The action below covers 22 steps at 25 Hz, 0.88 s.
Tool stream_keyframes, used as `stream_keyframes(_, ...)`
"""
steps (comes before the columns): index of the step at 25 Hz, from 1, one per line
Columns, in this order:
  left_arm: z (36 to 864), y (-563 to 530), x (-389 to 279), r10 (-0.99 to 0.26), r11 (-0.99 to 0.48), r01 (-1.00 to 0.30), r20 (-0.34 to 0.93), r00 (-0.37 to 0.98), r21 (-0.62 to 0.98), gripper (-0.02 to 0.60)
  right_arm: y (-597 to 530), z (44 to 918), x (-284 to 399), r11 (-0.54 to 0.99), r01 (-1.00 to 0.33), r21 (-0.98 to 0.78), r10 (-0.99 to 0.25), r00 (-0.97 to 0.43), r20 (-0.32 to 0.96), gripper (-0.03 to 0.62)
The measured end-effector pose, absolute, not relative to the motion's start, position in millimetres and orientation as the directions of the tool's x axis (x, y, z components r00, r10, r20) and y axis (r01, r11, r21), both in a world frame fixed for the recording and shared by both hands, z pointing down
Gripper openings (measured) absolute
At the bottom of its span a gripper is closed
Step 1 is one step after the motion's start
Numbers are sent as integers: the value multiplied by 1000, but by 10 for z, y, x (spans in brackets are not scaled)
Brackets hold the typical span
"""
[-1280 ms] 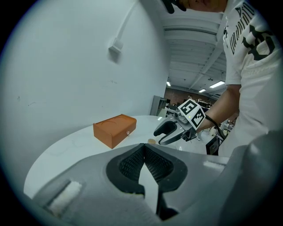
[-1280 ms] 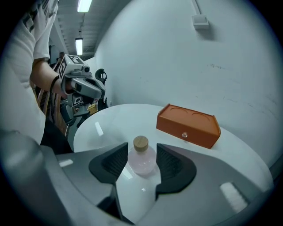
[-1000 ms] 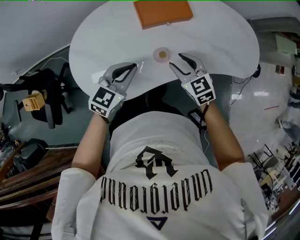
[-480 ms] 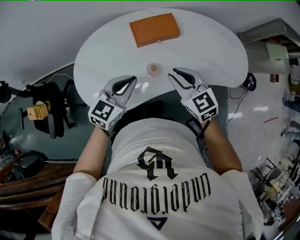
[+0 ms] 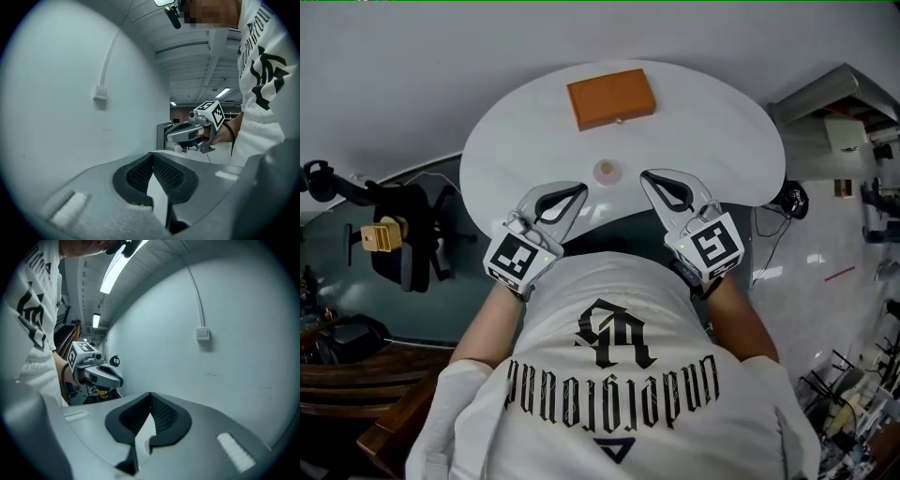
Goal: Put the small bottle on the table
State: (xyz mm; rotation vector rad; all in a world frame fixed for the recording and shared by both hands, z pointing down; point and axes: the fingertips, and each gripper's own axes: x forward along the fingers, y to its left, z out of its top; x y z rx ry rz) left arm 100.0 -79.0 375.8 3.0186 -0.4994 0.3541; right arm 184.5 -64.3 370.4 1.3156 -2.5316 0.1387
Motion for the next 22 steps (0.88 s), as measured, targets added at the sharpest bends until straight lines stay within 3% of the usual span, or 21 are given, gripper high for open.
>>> stream_keyframes(10,3546,-608,820,-368,-923,-384,245,897,19,8,-575,3553,1754,627,-778,36,-758,-599,259,2)
stream_keyframes(22,3496,-465,91,-365,-922,-384,237,900,38,8,-491,3466,1196,600,-799,44,-780,-573,251,2)
